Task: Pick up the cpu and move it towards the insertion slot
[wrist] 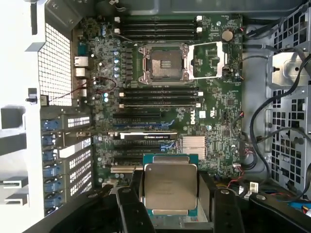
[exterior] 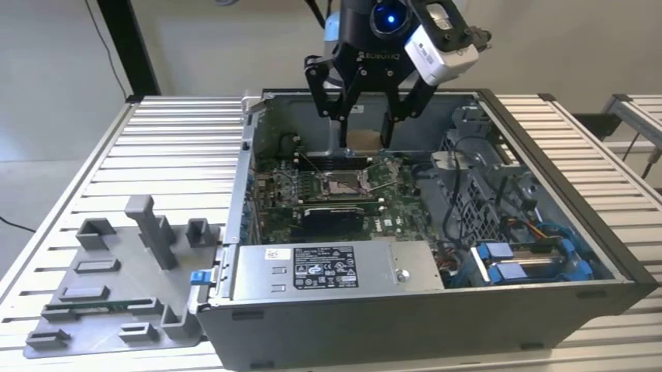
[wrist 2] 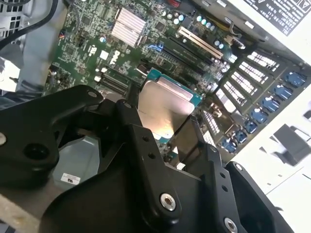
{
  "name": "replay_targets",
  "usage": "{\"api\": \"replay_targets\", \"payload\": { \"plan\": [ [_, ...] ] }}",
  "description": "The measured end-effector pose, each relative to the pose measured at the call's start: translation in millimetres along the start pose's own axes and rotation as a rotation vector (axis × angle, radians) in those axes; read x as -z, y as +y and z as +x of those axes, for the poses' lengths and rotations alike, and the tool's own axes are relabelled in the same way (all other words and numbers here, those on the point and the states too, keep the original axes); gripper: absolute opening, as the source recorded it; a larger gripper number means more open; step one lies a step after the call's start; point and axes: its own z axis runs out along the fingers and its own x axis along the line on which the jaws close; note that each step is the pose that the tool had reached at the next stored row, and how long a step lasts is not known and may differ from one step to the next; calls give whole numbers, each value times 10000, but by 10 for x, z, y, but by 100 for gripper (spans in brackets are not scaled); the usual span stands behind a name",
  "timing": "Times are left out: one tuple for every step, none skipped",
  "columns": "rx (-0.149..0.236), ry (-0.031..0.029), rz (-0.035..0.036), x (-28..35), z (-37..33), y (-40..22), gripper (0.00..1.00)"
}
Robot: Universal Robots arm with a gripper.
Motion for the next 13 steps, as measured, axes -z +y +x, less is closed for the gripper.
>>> {"api": "replay_targets", "payload": {
  "plan": [
    [1, 0, 1, -2, 0, 20, 0],
    [0, 0, 1, -3, 1, 42, 0],
    [0, 0, 1, -5, 2, 62, 0],
    [1, 0, 0, -7, 2, 79, 0],
    [1, 0, 0, -8, 3, 94, 0],
    [1, 0, 0, -10, 3, 108, 0],
    [0, 0, 1, -11, 3, 122, 0],
    [1, 0, 0, -13, 4, 134, 0],
    [1, 0, 1, -14, 4, 146, 0],
    [0, 0, 0, -16, 4, 159, 0],
    [0, 0, 1, -17, 5, 170, 0],
    [1, 0, 1, -19, 5, 181, 0],
    [1, 0, 0, -21, 5, 191, 0]
  ]
}}
